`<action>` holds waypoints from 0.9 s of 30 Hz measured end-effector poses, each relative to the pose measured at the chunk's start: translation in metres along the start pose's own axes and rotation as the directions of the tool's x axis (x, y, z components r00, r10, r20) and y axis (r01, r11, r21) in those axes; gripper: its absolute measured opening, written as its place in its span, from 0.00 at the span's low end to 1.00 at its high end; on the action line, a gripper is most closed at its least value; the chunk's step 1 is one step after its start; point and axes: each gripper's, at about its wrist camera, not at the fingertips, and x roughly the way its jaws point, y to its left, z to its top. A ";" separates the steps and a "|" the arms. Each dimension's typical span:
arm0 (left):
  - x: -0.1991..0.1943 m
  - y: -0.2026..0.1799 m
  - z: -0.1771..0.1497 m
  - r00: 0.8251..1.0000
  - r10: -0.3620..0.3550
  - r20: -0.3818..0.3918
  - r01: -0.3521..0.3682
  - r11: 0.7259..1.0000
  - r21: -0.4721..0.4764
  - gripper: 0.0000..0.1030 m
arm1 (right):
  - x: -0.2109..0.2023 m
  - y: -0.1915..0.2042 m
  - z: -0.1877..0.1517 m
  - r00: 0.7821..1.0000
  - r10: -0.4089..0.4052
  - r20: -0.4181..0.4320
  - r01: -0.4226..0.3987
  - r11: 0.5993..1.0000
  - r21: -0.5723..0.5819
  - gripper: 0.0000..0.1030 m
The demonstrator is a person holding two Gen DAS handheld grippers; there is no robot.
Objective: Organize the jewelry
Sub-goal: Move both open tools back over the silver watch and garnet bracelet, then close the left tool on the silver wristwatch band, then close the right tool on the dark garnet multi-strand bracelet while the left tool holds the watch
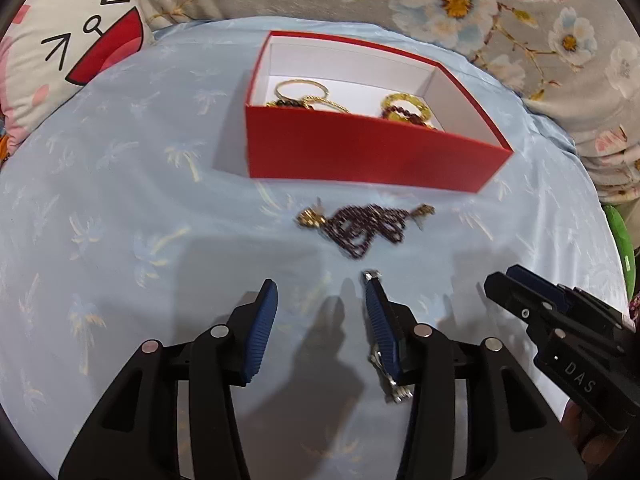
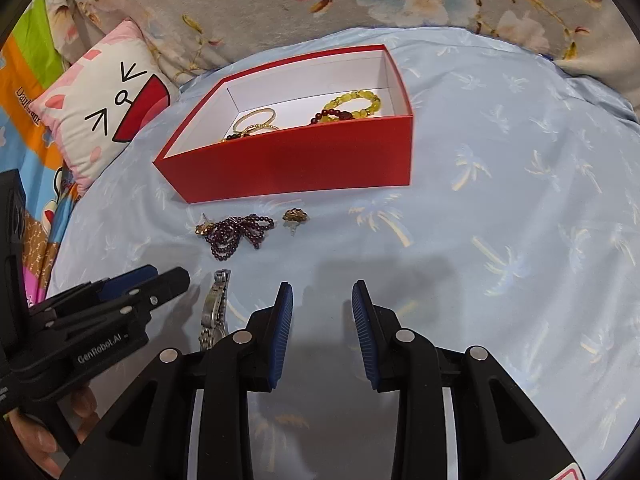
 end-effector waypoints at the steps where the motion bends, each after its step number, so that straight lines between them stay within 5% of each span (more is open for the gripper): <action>1: 0.000 -0.004 -0.003 1.000 -0.003 -0.004 0.003 1.000 0.006 0.43 | -0.002 -0.001 -0.001 1.000 -0.002 0.001 0.002 1.000 0.001 0.30; 12: 0.012 -0.029 -0.017 0.999 -0.028 -0.038 0.030 0.999 0.042 0.45 | -0.016 -0.009 -0.012 1.000 -0.012 0.015 0.012 1.000 0.023 0.30; 17: 0.011 -0.022 -0.016 0.999 -0.033 -0.035 0.034 0.999 0.036 0.14 | -0.010 -0.004 -0.009 1.000 0.008 0.005 -0.008 1.000 0.014 0.30; 27: 0.008 0.007 -0.011 0.999 -0.020 -0.027 0.019 0.999 -0.026 0.11 | 0.018 0.032 0.008 0.999 0.050 -0.015 -0.051 0.996 -0.077 0.30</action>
